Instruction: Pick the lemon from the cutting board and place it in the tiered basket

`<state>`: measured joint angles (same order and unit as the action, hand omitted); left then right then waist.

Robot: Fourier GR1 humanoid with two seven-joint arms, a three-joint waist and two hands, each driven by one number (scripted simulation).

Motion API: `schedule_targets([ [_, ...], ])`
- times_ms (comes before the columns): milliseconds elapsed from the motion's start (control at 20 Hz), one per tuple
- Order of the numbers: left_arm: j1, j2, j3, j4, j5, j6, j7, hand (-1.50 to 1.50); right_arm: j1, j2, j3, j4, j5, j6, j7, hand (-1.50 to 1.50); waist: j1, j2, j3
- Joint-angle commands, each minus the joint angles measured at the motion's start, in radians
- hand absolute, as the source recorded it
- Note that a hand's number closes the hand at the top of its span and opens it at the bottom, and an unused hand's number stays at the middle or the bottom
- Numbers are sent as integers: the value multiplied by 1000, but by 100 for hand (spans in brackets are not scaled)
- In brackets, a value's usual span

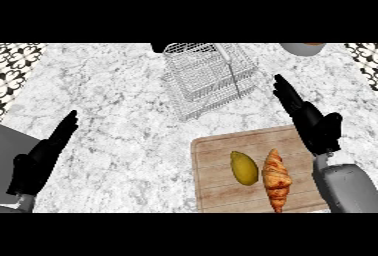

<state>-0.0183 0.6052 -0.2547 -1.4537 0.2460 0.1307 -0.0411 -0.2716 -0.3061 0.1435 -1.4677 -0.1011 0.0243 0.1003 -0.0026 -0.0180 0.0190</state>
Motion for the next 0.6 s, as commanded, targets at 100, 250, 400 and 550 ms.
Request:
schedule_targets([
  [100, -77, -5, -13, -60, -91, 48, -44, 0, -82, 118, 155, -107, -113, 200, -73, 150, 23, 14, -17],
  [250, -144, 2, -21, -110, -130, 47, -99, 0, -166, 219, 291, -195, -214, 358, -125, 150, 62, 9, -15],
  [400, -121, -33, -39, -140, -164, 107, -55, 0, -45, 202, 209, -84, 148, -94, 8, 150, 0, 13, -19],
  [550, -56, -80, -69, -161, -222, 133, -104, 0, -20, 289, 231, -49, 106, -65, -149, -150, 11, 18, -19],
])
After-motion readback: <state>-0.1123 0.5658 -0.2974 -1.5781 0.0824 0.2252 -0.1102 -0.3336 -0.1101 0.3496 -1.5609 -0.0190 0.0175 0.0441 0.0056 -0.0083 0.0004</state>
